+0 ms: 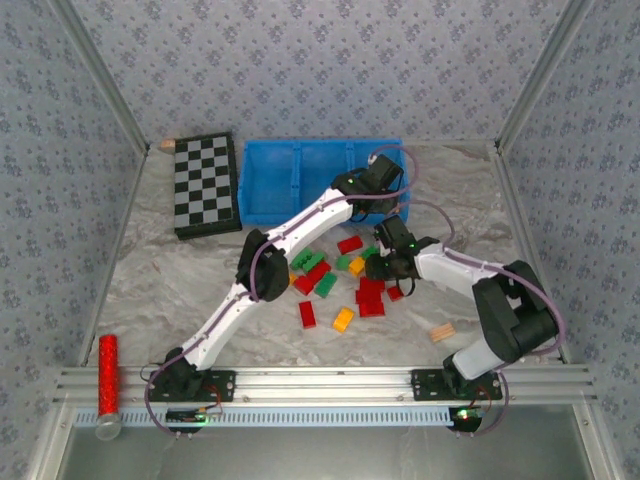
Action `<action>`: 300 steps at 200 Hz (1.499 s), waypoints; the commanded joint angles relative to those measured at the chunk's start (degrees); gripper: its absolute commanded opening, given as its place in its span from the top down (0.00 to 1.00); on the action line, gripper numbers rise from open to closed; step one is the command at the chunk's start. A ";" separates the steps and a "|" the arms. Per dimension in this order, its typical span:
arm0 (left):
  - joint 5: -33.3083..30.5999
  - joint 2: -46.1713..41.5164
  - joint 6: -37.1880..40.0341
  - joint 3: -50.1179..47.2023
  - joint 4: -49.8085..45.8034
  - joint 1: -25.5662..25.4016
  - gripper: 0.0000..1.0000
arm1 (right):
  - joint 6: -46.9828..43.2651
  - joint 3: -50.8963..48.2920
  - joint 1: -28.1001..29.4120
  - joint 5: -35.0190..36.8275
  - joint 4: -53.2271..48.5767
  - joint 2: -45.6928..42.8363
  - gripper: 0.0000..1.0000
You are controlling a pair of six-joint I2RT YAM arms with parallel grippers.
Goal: Sort the legos into containers by color
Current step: Pick up the lego from the center of the table, then place the lego in the container.
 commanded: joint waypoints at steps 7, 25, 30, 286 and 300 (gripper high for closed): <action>1.90 -6.39 0.48 1.97 2.31 -0.13 0.36 | 0.30 1.86 -0.14 2.10 -5.34 -5.54 0.74; 3.22 -8.58 0.75 1.98 2.94 -0.03 0.35 | 1.02 2.53 -0.32 2.88 -7.55 -8.23 0.75; 3.67 -9.25 0.82 1.91 3.12 0.01 0.35 | 1.54 2.75 -0.32 3.16 -8.32 -8.86 0.75; 7.64 -76.81 -25.80 -93.69 5.08 -2.45 0.31 | -13.57 61.05 5.63 5.57 -16.17 32.68 0.73; 7.83 -75.16 -27.54 -93.98 5.43 -4.41 0.31 | -13.75 62.46 5.64 5.08 -16.51 35.02 0.73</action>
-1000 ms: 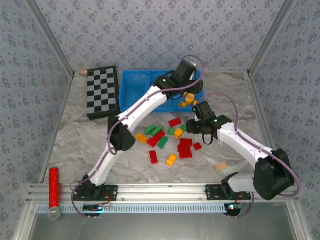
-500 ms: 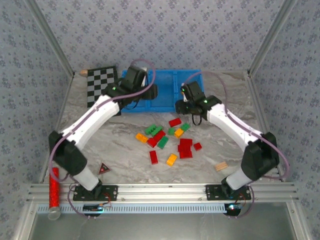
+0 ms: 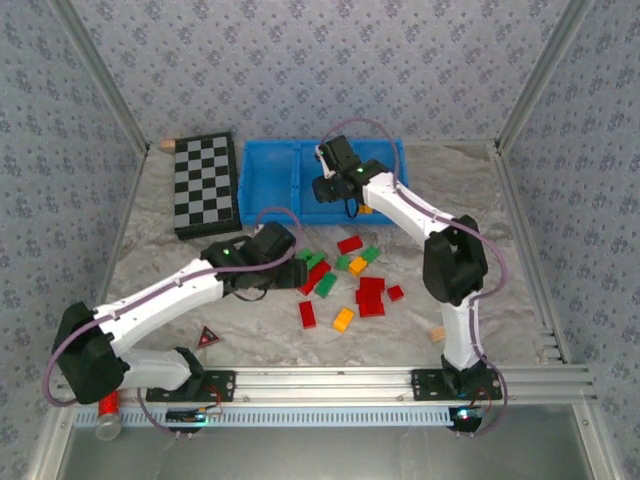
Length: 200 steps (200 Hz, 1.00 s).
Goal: Sort the legos into containers by color
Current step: Place the lego in the container.
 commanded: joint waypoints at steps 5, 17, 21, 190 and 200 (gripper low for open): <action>1.14 2.33 -7.21 -0.50 0.85 -3.31 0.31 | -1.98 3.88 0.28 -0.96 -3.43 4.52 0.73; 1.43 3.82 -8.18 -0.59 0.87 -4.65 0.31 | -1.99 4.70 0.27 -1.01 -3.69 6.47 0.73; 1.62 4.28 -8.46 -0.65 0.85 -5.03 0.31 | -1.99 4.98 0.23 -1.01 -3.82 7.02 0.73; 4.27 17.82 -12.83 -5.54 8.89 -9.24 0.33 | -2.73 4.14 -0.21 -4.66 -6.17 6.19 0.47; 4.43 18.06 -12.94 -6.05 9.24 -9.25 0.33 | -2.87 3.60 -0.07 -4.47 -6.31 5.52 0.45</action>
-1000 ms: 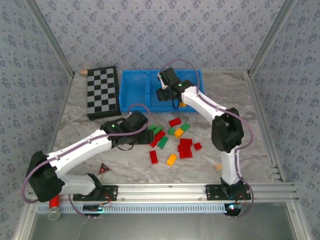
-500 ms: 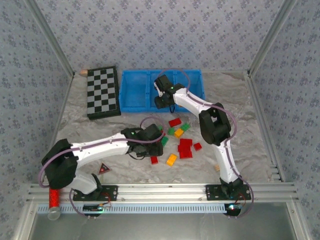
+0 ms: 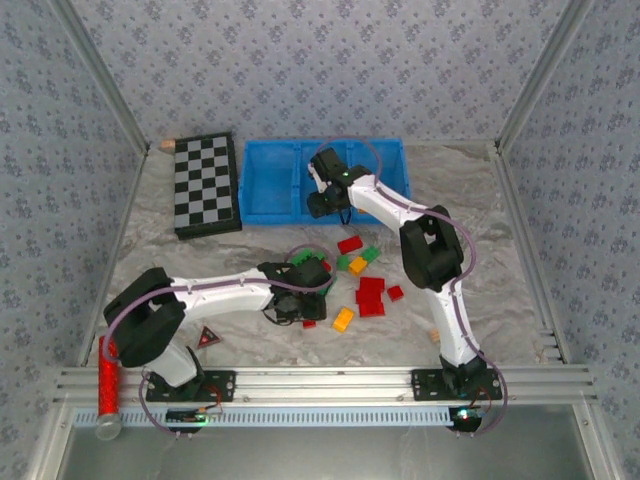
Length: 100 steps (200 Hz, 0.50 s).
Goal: Sort the legos into containers by color
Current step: Place the lego in the container, then pick up the lego from the middle-left of the table.
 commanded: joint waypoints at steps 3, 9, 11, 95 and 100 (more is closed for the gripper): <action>0.93 0.99 -0.92 -1.30 0.75 -0.44 0.33 | -1.05 -0.81 0.47 -0.84 -2.71 -4.57 0.45; 1.20 1.29 -0.94 -1.38 0.78 -0.44 0.34 | -1.05 -1.00 0.53 -0.83 -2.84 -4.77 0.44; 1.24 1.39 -0.92 -1.38 0.81 -0.44 0.34 | -1.05 -1.01 0.54 -0.83 -2.91 -4.82 0.43; 3.43 5.25 -0.77 -0.97 0.16 -0.27 0.43 | -1.40 -1.58 0.39 -0.75 -3.99 -7.52 0.36; 3.66 5.60 -0.59 -0.95 -0.01 -0.13 0.45 | -1.35 -2.25 0.43 -0.66 -3.91 -8.52 0.36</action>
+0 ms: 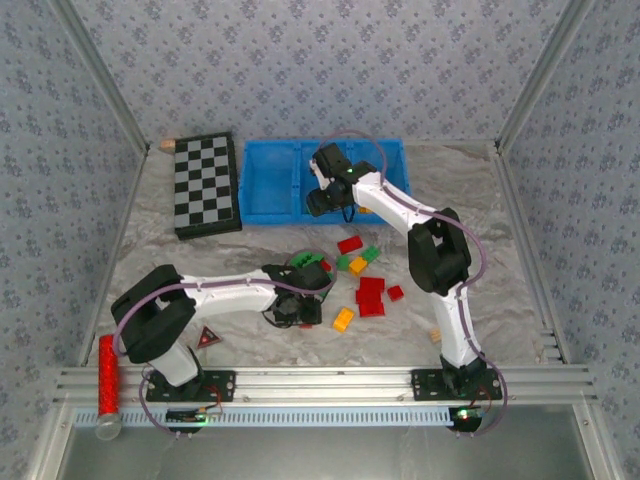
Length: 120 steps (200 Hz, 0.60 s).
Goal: Sort the legos into containers by color
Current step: Pick up the lego from the middle-left of the table.
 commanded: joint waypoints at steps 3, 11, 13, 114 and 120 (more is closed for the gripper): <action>3.02 3.33 -0.57 0.03 -0.15 -0.14 0.45 | -1.01 -1.86 0.16 -0.59 -1.51 -5.35 0.36; 3.38 3.72 -0.44 0.00 -0.37 0.12 0.48 | -1.01 -3.32 0.08 -0.51 -1.48 -7.05 0.36; 3.49 3.81 -0.37 0.00 -0.47 0.21 0.49 | -0.95 -3.69 0.02 -0.51 -1.38 -7.54 0.36; 2.35 -1.71 11.36 9.28 -11.90 10.21 0.71 | 5.34 -31.65 -5.42 1.91 -0.26 -33.40 0.33; 2.07 -2.07 12.69 10.65 -12.61 11.62 0.71 | 6.21 -33.86 -6.45 1.75 -0.18 -34.99 0.33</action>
